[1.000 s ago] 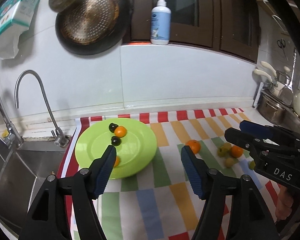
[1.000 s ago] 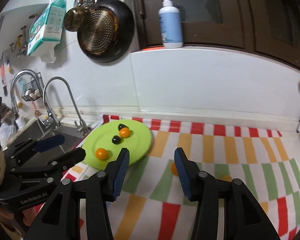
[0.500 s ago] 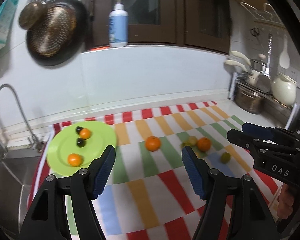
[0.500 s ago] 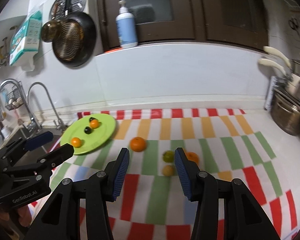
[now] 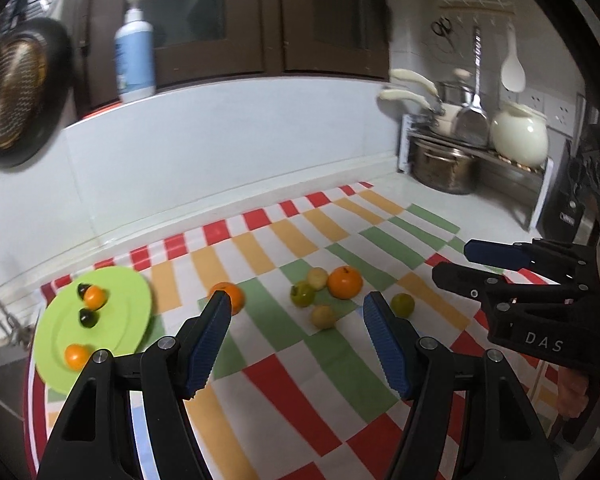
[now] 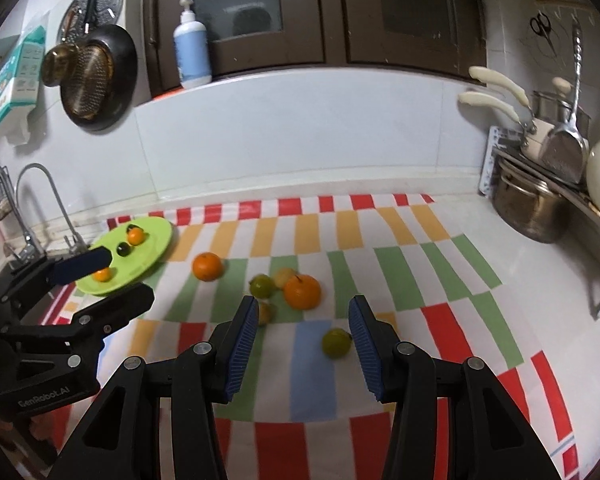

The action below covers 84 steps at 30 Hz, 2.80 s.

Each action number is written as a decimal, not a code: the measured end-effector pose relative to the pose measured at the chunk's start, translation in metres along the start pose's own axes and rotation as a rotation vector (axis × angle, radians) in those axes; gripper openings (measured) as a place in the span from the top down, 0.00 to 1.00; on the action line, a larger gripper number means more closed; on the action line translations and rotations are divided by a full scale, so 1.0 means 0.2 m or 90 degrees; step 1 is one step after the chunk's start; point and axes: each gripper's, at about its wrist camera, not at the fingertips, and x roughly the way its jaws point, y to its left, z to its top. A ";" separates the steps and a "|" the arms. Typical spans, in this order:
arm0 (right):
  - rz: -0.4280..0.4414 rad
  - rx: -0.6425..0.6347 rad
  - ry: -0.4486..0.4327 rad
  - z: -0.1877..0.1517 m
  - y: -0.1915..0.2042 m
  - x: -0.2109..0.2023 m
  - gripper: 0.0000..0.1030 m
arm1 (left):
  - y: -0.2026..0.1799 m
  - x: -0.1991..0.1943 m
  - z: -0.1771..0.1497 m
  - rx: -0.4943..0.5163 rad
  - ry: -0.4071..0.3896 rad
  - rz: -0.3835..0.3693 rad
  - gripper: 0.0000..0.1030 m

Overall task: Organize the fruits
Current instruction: 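Withdraw both grippers and reach toward the small green fruits, then grasp a yellow-green fruit with the left gripper while the right gripper grasps a green fruit, then carry both green fruits onto the green plate and open both grippers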

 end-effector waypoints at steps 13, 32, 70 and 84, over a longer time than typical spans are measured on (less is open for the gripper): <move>-0.010 0.050 0.078 -0.09 -0.15 0.23 0.54 | -0.04 0.32 -0.04 0.037 0.077 -0.070 0.39; 0.023 0.096 0.145 -0.16 -0.20 0.48 0.60 | -0.05 0.66 -0.08 0.019 0.185 -0.106 0.66; 0.099 0.002 0.058 0.02 0.08 0.21 0.71 | 0.14 0.18 -0.02 -0.072 0.117 -0.027 0.75; 0.160 -0.052 0.015 0.09 0.30 0.10 0.71 | 0.29 -0.11 -0.05 -0.112 0.071 0.062 0.75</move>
